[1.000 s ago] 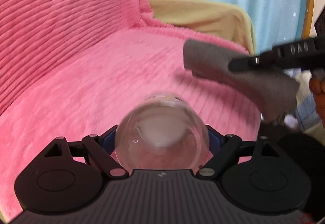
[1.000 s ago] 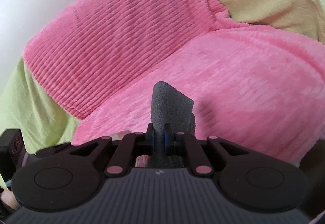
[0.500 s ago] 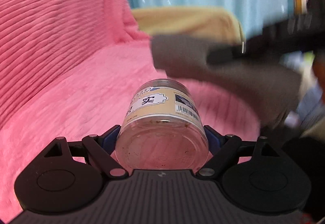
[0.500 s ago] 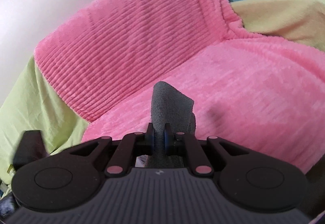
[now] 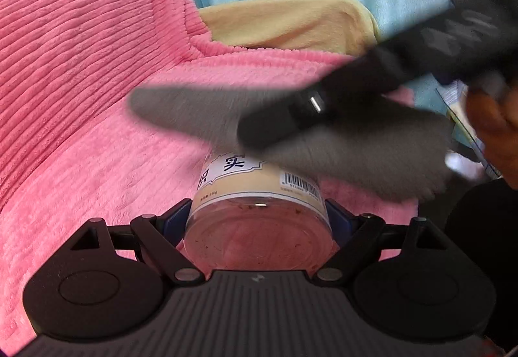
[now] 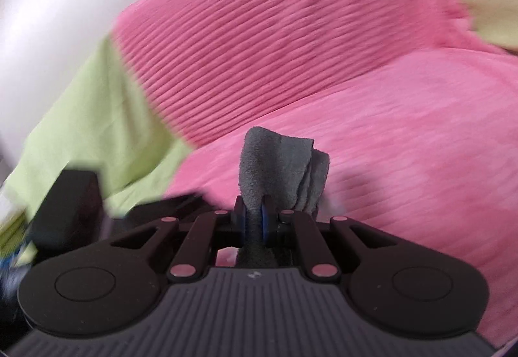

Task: Clean container
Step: 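Wipe the grey cloth over the jar's labelled side with the right gripper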

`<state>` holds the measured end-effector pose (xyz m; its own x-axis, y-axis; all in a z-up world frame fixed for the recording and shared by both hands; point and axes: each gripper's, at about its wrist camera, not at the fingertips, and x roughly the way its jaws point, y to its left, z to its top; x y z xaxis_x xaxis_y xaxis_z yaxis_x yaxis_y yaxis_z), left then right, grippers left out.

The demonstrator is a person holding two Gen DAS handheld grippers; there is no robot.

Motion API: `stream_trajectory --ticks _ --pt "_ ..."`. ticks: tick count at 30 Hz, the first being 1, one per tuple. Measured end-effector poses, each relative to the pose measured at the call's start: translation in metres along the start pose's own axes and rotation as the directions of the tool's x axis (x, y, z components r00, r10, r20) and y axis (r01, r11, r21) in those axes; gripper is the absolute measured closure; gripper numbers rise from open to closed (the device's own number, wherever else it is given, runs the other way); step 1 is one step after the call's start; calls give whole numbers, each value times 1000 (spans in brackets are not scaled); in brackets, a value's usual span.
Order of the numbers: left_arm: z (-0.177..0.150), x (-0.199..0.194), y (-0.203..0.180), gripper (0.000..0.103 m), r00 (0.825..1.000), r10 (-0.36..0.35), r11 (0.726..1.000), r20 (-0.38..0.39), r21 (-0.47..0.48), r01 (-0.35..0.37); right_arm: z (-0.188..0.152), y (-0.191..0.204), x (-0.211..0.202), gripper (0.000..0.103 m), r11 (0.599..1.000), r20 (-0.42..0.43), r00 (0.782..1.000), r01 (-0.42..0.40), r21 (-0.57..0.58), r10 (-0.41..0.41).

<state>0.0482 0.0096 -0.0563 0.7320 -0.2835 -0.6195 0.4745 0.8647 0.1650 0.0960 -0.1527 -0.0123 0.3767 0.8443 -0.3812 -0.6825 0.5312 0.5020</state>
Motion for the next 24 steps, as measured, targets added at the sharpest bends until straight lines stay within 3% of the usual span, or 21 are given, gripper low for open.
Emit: stream_trajectory --ticks 3,8,10,13,15,20,24 --pt "-2 -1 -4 18 1000 6 1000 3 10 -6 4 -2 0 96 1000 -12 1000 2 -30 -3" --pt "-1 0 -14 18 999 31 999 12 38 -31 18 -33 0 96 992 40 995 88 88 -92" --pt "-2 0 -17 18 999 40 998 12 51 -41 16 -23 1 95 997 20 998 55 56 -56" --pt "-5 0 -21 18 999 50 996 10 68 -51 6 -4 7 96 998 -37 997 -63 2 63" --pt "-7 -1 -21 18 999 53 996 12 71 -54 8 -5 9 97 998 -42 997 -68 -2 68" --pt "-6 0 -23 18 998 55 996 -3 73 -54 22 -36 7 97 986 32 995 87 139 -92" --pt "-8 0 -8 16 999 -17 999 -34 -43 16 17 -31 2 97 992 29 997 74 101 -77"
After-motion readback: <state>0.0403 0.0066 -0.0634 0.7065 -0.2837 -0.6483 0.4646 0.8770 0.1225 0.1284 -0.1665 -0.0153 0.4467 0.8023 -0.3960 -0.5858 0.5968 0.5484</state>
